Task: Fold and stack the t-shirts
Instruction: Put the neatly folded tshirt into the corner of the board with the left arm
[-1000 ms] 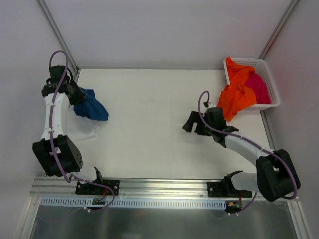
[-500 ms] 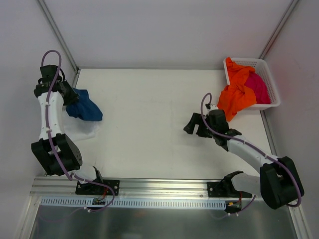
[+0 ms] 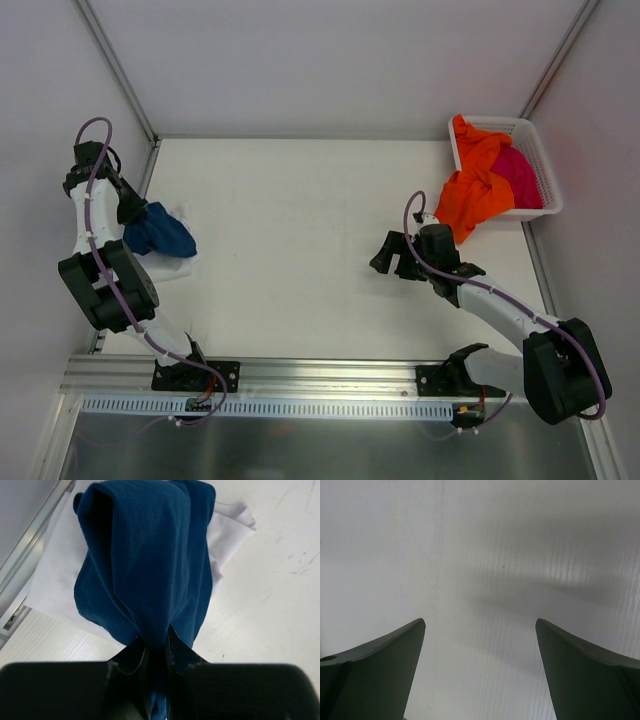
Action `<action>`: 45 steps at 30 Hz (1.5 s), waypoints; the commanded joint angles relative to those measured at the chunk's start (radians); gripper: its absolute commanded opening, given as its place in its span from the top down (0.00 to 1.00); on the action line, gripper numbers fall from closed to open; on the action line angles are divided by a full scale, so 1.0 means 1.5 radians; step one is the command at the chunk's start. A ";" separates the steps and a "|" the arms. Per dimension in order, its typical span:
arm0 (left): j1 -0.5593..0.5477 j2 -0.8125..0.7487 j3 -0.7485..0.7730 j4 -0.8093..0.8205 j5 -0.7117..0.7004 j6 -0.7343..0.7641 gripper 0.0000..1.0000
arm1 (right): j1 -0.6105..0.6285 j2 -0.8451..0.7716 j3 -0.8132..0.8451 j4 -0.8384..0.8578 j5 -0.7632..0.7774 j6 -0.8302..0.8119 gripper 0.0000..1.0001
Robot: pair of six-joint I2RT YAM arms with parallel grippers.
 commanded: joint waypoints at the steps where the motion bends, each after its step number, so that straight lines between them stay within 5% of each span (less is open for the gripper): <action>1: 0.002 0.001 0.004 -0.007 -0.066 -0.013 0.92 | -0.004 -0.013 -0.002 0.003 0.007 0.003 0.03; 2: 0.001 0.001 0.001 -0.016 -0.081 -0.020 0.85 | -0.004 -0.013 0.000 0.003 0.008 0.005 0.03; 5: 0.002 0.000 -0.003 -0.029 -0.136 -0.037 0.93 | -0.004 -0.010 0.003 0.003 0.004 0.007 0.03; 10: 0.010 -0.016 -0.004 -0.043 -0.172 -0.046 0.89 | -0.004 -0.011 0.000 -0.001 0.007 0.005 0.03; 19: 0.033 -0.016 -0.023 -0.065 -0.249 -0.090 0.62 | -0.004 -0.044 -0.003 -0.026 0.011 -0.007 0.03; 22: 0.041 -0.033 -0.023 -0.065 -0.237 -0.094 0.43 | -0.005 -0.058 -0.007 -0.045 0.021 -0.013 0.02; 32: -0.006 -0.220 -0.012 -0.064 -0.123 -0.086 0.43 | -0.004 -0.059 0.001 -0.045 0.006 0.000 0.02; 34: -0.007 -0.197 -0.010 -0.065 -0.090 -0.074 0.48 | -0.003 -0.056 0.000 -0.037 0.000 0.003 0.02; 40: -0.029 -0.130 -0.051 -0.068 -0.058 -0.091 0.83 | 0.000 -0.020 0.006 -0.008 -0.028 0.011 0.03; 45: -0.091 -0.110 -0.033 -0.066 -0.117 -0.111 0.81 | 0.000 -0.020 0.007 -0.010 -0.031 0.008 0.03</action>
